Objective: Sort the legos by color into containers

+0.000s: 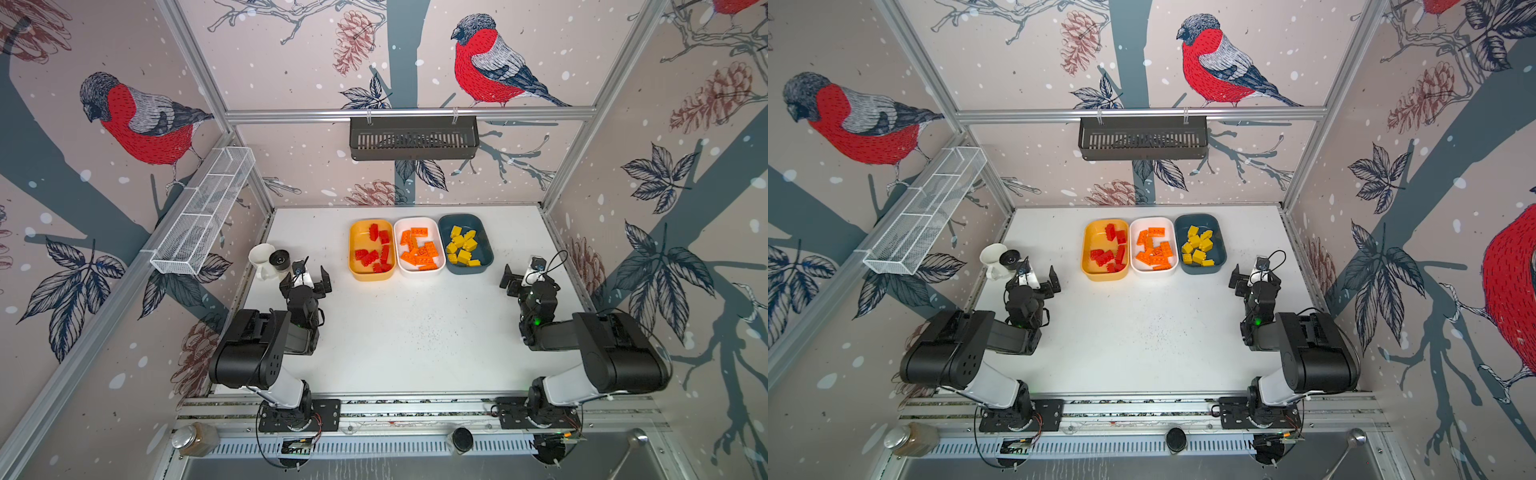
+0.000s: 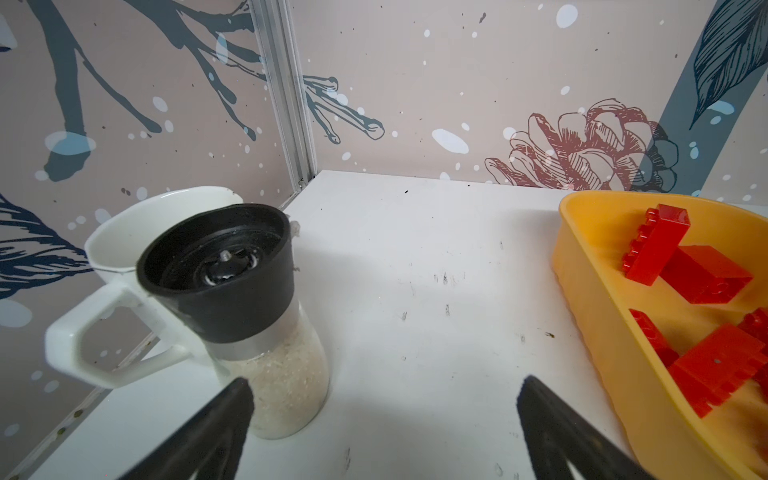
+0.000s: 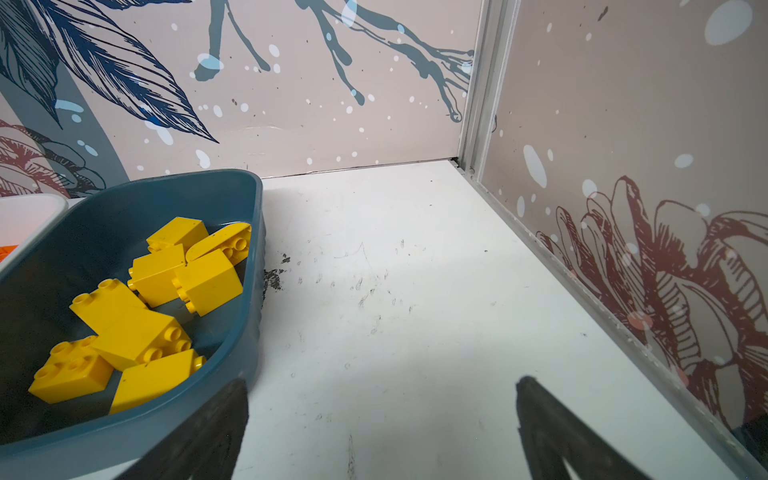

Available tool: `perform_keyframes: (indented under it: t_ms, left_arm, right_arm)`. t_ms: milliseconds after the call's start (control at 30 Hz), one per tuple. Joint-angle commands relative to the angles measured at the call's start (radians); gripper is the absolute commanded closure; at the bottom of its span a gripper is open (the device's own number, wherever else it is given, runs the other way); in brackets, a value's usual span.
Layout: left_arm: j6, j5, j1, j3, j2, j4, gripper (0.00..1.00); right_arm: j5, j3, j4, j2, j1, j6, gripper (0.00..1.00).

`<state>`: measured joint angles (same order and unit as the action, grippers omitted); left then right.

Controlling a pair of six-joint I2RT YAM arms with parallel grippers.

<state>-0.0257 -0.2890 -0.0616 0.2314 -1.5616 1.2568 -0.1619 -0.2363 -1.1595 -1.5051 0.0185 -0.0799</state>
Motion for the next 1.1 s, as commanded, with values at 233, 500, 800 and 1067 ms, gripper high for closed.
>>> perform_keyframes:
  t_ms: [233, 500, 800, 1067]
  left_arm:
    - [0.009, 0.008, 0.002, -0.004, 0.000, 0.070, 0.01]
    - [0.009, 0.008, 0.002, -0.004, 0.000, 0.070, 0.01]
    - [0.008, 0.006, 0.002, -0.004, 0.000, 0.071, 0.01]
    - [0.012, -0.010, -0.002, -0.009, 0.001, 0.078, 0.01]
  right_arm:
    - [-0.096, 0.009, -0.044, 0.011, 0.010, -0.034, 0.01]
    - [-0.046, 0.053, -0.114, 0.022, -0.029, -0.067, 0.01]
    - [-0.089, 0.032, -0.089, 0.008, 0.014, -0.024, 0.00]
    - [-0.059, 0.009, -0.052, 0.004, 0.012, -0.012, 0.00]
